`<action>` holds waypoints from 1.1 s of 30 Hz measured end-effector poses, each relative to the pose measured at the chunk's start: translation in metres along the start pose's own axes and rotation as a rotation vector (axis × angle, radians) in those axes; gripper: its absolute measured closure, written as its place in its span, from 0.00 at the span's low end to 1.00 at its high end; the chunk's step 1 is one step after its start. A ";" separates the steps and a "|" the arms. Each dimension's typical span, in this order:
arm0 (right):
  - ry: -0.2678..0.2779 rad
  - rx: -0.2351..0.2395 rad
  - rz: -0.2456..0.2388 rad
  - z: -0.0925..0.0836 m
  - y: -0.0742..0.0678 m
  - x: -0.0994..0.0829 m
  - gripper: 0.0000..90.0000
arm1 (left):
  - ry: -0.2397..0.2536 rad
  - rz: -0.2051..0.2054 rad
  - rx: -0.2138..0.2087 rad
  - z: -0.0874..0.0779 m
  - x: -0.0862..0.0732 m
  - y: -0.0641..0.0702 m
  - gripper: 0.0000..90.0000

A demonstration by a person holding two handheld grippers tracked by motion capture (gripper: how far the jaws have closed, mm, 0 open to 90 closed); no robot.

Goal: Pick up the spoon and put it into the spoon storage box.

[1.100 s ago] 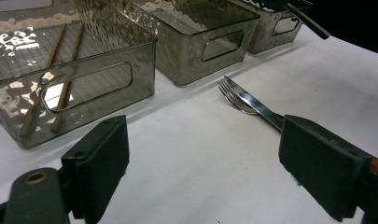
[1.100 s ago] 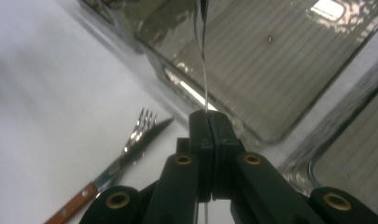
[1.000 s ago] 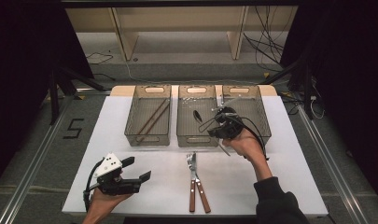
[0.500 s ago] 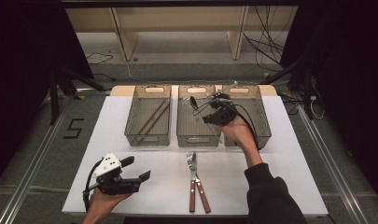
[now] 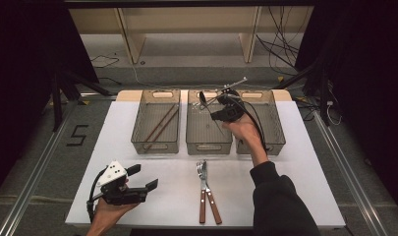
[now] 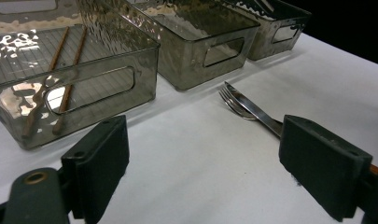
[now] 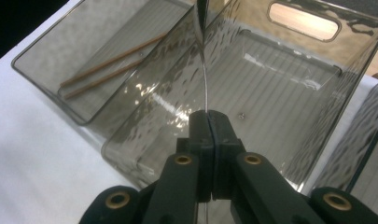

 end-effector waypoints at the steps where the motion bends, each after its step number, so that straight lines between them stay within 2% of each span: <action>1: 0.003 -0.001 0.002 0.002 0.001 0.002 1.00 | 0.002 0.004 0.000 0.000 0.000 -0.001 0.18; 12: 0.014 -0.025 0.035 0.017 0.007 0.010 1.00 | 0.005 0.004 0.001 -0.001 0.001 -0.001 0.18; 18: 0.001 -0.036 0.055 0.027 0.012 0.006 1.00 | 0.006 0.004 0.000 -0.001 0.001 -0.001 0.18; 33: -0.039 -0.059 0.065 0.046 0.015 -0.007 0.99 | 0.002 0.008 -0.002 -0.001 0.001 -0.001 0.18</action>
Point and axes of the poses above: each handheld gripper's, and its own axes: z roughly forward along the jaws, x roughly out of its top, y roughly to its right, the point moved 6 cm from there along z, roughly forward along the jaws, and after that the axes turned 9 degrees about y, right-handed, at the moved point
